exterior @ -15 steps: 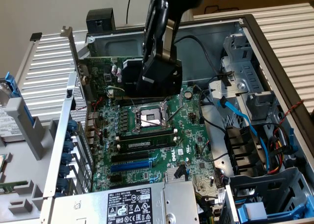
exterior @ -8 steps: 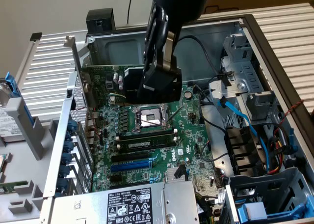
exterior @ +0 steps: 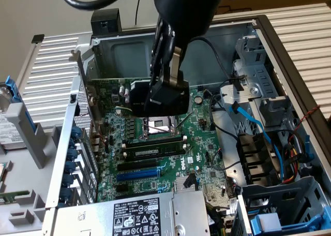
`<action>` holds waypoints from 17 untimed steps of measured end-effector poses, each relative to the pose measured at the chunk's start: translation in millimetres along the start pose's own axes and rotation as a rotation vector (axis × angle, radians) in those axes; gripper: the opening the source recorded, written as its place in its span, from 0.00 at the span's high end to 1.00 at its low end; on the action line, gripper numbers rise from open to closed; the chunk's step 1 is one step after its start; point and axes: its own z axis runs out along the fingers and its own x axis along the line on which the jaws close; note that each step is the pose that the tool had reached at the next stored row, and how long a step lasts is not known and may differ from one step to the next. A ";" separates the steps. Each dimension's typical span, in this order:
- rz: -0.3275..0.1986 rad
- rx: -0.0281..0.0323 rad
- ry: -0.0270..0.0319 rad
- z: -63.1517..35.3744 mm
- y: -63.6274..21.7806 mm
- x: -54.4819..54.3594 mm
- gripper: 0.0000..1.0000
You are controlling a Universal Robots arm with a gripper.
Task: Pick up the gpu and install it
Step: 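Insert the gpu into the slot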
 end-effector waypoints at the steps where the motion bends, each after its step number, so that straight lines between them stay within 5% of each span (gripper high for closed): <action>1: -0.001 0.0009 0.0003 2.2 0.6 -0.4 0.71; 6: -0.008 0.0070 0.0029 12.3 3.7 -2.8 0.71; 13: -0.012 0.0286 0.0042 22.3 5.6 -3.7 0.71; 17: -0.014 0.0327 0.0047 28.9 3.5 -3.5 0.71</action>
